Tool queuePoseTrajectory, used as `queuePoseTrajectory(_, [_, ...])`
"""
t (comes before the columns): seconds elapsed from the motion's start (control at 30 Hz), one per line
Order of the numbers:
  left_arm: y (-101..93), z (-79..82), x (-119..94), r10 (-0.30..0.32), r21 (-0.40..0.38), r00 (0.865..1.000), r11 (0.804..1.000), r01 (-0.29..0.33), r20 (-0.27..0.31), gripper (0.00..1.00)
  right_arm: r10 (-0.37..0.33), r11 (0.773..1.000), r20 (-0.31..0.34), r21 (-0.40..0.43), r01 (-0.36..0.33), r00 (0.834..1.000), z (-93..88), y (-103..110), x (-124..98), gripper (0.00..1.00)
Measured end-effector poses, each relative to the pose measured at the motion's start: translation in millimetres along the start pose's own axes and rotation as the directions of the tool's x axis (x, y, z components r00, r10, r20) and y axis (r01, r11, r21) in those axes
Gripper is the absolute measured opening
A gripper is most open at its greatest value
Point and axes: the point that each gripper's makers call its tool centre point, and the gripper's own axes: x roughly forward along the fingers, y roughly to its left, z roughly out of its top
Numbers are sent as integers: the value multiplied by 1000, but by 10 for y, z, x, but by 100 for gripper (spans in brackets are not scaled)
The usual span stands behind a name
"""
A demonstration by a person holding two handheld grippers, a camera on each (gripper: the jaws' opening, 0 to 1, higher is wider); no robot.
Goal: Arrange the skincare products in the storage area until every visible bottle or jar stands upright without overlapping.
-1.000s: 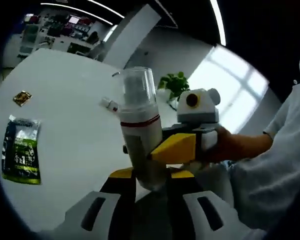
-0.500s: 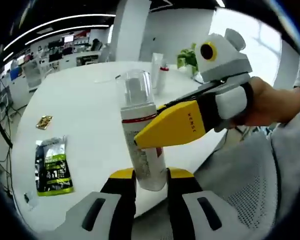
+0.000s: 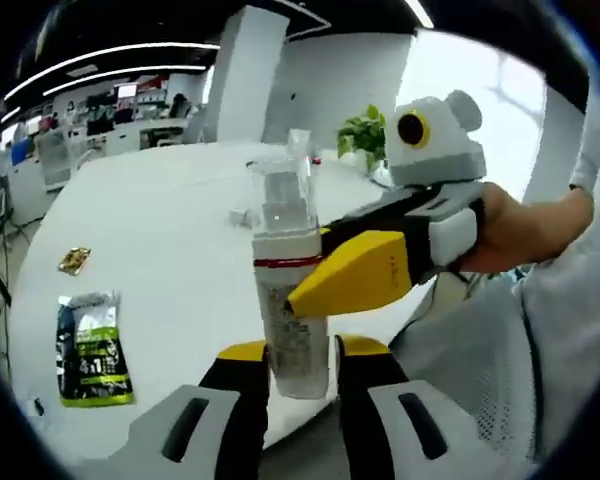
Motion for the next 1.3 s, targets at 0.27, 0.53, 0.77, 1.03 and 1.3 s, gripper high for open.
queuePoseTrajectory(0.27, [130,-76,-44,104,26,994,994,-103,-38,18,-49,998,-22,44,50,999,-41,-47,17,17])
queuePoseTrajectory(0.53, [255,-136,-26,199,101,978,976,-192,-68,18,-144,970,-61,188,153,988,-134,-116,54,15])
queuePoseTrajectory(0.77, [257,-117,-19,227,109,972,969,-220,-55,18,-164,961,-57,215,173,985,-128,-139,42,15])
queuePoseTrajectory(1.03, [227,-136,23,210,209,976,959,-192,-64,19,-173,977,-87,113,182,981,-173,-154,-37,11])
queuePoseTrajectory(1.3, [359,-123,-74,201,151,978,970,-191,-57,25,-236,971,-90,-4,237,967,-129,-279,-96,11])
